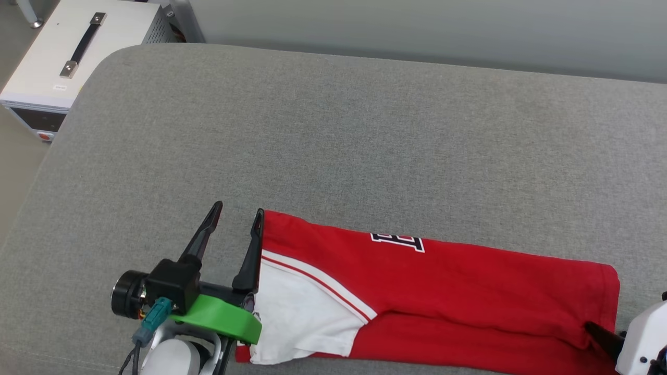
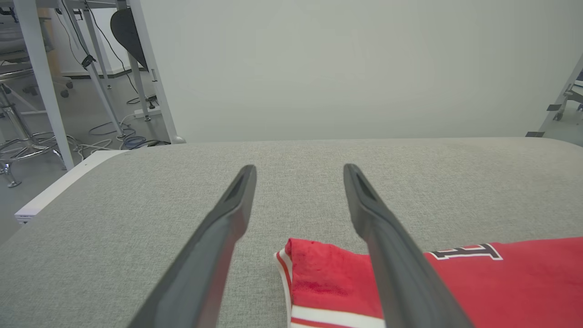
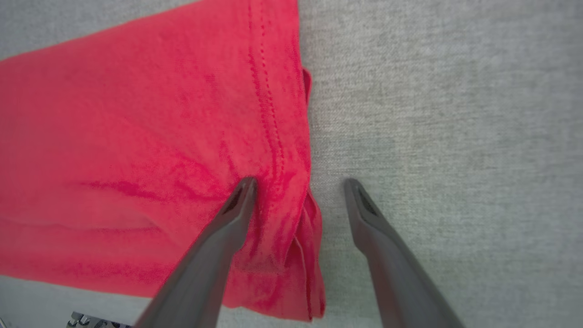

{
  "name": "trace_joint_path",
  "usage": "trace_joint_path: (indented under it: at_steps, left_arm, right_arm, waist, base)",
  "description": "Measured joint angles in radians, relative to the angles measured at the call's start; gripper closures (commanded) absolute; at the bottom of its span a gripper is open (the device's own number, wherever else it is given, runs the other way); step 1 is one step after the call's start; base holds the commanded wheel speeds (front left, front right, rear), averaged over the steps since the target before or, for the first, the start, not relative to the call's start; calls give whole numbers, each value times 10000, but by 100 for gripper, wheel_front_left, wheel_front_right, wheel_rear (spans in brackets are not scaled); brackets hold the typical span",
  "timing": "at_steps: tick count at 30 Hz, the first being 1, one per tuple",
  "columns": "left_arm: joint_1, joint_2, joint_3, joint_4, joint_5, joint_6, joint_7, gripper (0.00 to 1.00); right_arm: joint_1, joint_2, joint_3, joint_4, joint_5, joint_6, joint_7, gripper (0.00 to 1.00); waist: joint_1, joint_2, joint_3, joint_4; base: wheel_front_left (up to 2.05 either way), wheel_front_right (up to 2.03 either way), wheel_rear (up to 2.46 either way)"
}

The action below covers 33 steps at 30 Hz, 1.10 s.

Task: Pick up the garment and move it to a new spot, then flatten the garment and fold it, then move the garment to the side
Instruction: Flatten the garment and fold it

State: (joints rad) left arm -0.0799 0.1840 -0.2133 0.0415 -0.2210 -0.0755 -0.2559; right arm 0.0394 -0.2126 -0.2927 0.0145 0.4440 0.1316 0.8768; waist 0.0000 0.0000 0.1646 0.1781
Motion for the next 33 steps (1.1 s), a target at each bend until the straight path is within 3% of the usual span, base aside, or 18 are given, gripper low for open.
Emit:
trace_joint_path:
  at_steps: [9, 15, 16, 17, 19, 33]
  left_arm:
    - [-8, -424, 537, 209, 445, -410, 0, 0]
    - [-23, -564, 610, 339, 472, -451, 0, 0]
    - [-23, -564, 623, 362, 474, -453, 0, 0]
    - [-23, -566, 640, 372, 485, -479, 0, 0]
    - [-22, -573, 675, 385, 500, -481, 0, 0]
    - [1, -577, 602, 420, 497, -523, 0, 0]
  right_arm:
    - [-165, 211, 999, 426, 280, -17, -219, 0]
    - [-300, 199, 1452, 746, 389, -86, -520, 0]
    - [-318, 182, 1505, 813, 401, -88, -562, 37]
    - [-331, 140, 1588, 857, 416, -88, -633, 64]
    - [-353, 88, 1693, 968, 454, -88, -821, 100]
    - [-403, -846, 1344, 1546, 316, 13, -2146, 100]
  waist:
    - [0, 0, 225, 78]
    - [0, 0, 153, 115]
    - [0, 0, 129, 116]
    - [0, 0, 104, 116]
    - [0, 0, 50, 110]
    - [0, 0, -396, -72]
  base:
    - [0, 0, 0]
    - [0, 0, 0]
    - [0, 0, 0]
    - [0, 0, 0]
    - [0, 0, 0]
    - [0, 0, 0]
